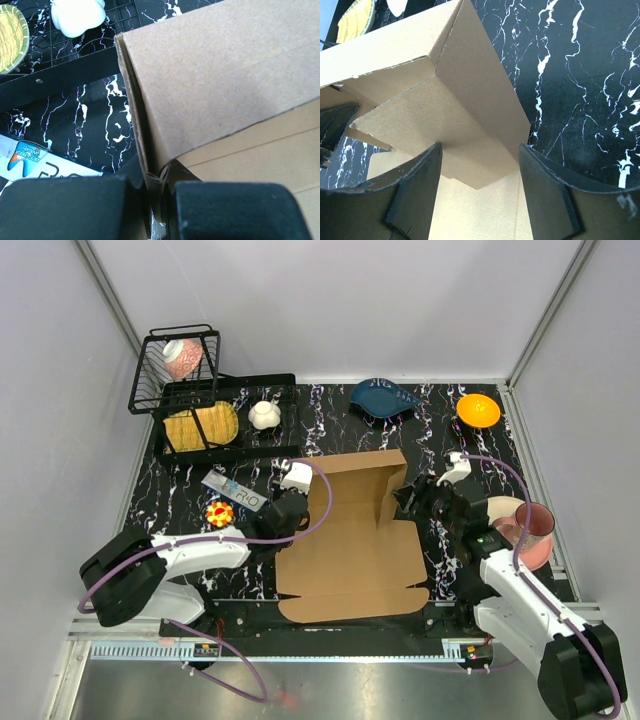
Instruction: Fold the paper box
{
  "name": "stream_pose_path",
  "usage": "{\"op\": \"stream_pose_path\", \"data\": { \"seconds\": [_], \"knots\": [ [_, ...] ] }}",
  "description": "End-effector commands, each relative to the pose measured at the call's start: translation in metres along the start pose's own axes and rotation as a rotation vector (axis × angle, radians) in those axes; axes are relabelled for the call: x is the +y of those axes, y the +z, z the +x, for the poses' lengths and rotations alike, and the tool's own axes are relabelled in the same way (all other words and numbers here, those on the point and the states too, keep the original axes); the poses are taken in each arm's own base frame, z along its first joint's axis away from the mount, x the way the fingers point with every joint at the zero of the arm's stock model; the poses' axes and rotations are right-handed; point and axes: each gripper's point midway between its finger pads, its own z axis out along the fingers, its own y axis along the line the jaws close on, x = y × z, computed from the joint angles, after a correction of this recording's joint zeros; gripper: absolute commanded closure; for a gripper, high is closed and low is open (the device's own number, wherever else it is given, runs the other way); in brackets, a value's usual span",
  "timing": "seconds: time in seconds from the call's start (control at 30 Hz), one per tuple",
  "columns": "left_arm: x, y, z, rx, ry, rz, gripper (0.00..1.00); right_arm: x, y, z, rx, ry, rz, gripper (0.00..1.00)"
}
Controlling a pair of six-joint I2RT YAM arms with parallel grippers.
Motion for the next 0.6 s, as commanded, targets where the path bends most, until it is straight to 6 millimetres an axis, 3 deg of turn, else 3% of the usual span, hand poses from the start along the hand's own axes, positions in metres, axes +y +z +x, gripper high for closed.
{"op": "stream_pose_path", "data": {
  "seconds": [0.0, 0.43, 0.57],
  "knots": [
    [-0.020, -0.005, -0.006, -0.036, 0.028, 0.120, 1.00, 0.004, 0.010, -0.033, -0.135, -0.057, 0.013, 0.31],
    [-0.030, -0.007, -0.006, -0.073, 0.050, 0.190, 1.00, 0.028, 0.028, -0.037, -0.148, -0.134, -0.095, 0.29],
    [-0.032, -0.006, -0.003, -0.068, 0.063, 0.206, 1.00, 0.025, 0.036, -0.032, -0.130, -0.142, -0.086, 0.27]
  ]
}}
